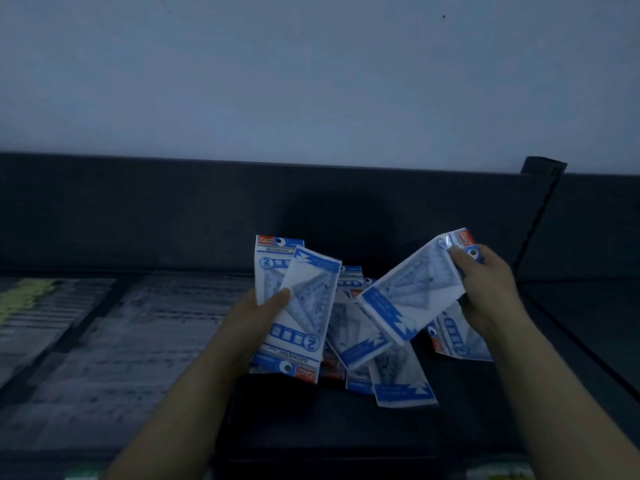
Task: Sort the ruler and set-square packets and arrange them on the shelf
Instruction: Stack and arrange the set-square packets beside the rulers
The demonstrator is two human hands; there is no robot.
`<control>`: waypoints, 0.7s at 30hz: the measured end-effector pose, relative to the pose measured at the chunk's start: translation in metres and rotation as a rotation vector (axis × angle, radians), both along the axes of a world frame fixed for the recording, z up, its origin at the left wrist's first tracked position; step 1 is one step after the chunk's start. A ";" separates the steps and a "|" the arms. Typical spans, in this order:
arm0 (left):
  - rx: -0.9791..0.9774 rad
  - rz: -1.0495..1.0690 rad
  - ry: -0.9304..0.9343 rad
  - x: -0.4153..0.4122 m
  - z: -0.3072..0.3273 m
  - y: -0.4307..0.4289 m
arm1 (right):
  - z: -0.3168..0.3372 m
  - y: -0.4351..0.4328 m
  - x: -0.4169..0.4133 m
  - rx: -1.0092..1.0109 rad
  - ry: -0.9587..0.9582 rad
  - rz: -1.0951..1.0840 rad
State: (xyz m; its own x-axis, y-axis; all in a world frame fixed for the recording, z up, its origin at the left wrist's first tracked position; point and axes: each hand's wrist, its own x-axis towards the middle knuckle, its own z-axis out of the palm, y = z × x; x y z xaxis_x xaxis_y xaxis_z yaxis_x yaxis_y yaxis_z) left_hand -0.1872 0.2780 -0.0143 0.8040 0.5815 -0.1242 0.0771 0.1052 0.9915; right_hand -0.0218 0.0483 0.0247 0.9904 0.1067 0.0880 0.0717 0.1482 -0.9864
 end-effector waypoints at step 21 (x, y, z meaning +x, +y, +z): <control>-0.045 -0.160 0.000 0.006 0.002 -0.034 | -0.028 0.043 -0.015 -0.338 -0.173 0.214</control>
